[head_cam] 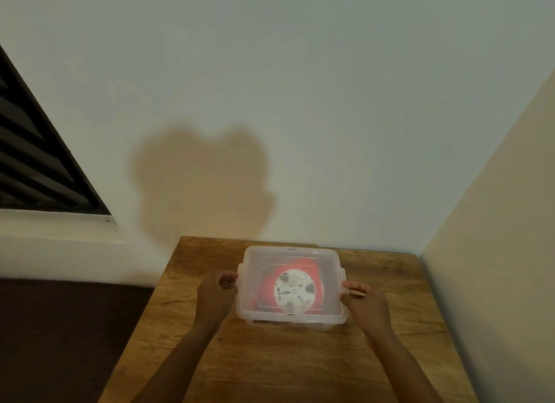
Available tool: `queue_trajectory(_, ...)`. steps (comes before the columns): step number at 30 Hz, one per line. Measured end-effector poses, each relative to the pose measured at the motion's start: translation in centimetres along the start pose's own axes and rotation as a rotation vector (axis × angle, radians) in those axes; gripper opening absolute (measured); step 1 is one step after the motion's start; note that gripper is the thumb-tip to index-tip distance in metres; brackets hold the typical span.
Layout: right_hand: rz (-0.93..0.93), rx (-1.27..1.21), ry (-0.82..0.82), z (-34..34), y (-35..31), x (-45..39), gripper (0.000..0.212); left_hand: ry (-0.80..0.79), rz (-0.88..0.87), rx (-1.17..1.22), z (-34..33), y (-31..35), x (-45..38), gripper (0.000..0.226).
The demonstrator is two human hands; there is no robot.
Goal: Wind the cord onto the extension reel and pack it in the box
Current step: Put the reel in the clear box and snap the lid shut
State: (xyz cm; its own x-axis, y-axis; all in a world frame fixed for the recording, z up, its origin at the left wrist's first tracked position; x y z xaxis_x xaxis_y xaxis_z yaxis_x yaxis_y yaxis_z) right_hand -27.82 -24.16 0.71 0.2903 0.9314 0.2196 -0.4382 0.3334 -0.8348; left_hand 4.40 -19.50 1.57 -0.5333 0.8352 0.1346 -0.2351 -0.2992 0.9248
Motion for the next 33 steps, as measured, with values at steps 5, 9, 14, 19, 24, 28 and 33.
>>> queue_trajectory(5, 0.019, 0.042, 0.022, 0.1, 0.3, -0.7, 0.022, -0.061, 0.036, 0.048, -0.2, -0.1, -1.3, 0.021)
queue_trajectory(9, 0.047, 0.101, 0.054, 0.0, 0.4, -0.8, 0.019, -0.138, 0.098, 0.07, 0.0, 0.0, -2.4, 0.014)
queue_trajectory(14, 0.051, 0.187, -0.005, -0.4, -1.5, -2.7, 0.014, -0.218, 0.049, -0.049, -1.3, 2.6, -6.3, 0.034)
queue_trajectory(19, -0.006, 0.055, -0.034, -2.0, -1.6, -2.7, 0.051, -0.171, -0.032, -0.183, -4.0, 2.8, -8.2, 0.054)
queue_trajectory(24, -0.017, 0.019, 0.04, -2.4, -0.6, -2.6, 0.053, -0.144, -0.039, -0.062, -4.6, 0.9, -7.5, 0.07)
queue_trajectory(28, 0.014, 0.065, 0.045, -2.3, -0.2, -3.4, 0.056, -0.204, -0.047, -0.011, -4.8, 1.4, -7.5, 0.066)
queue_trajectory(33, 0.003, 0.071, 0.047, -2.4, 0.0, -3.7, 0.056, -0.094, -0.006, -0.003, -4.8, 0.9, -7.2, 0.061)
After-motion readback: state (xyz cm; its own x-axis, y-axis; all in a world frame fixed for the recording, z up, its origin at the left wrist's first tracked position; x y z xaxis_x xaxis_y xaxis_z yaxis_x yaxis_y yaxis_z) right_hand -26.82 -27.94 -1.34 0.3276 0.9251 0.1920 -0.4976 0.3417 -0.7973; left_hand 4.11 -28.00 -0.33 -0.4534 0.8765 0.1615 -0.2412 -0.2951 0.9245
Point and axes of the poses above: each hand's wrist, its own x-axis away from the middle knuckle, its own z-axis out of the back of the hand, y = z × x, the point moved 4 cm from there along -x, towards the middle knuckle, and after that the axes turned 6 degrees about x, right-handed, at the moved point
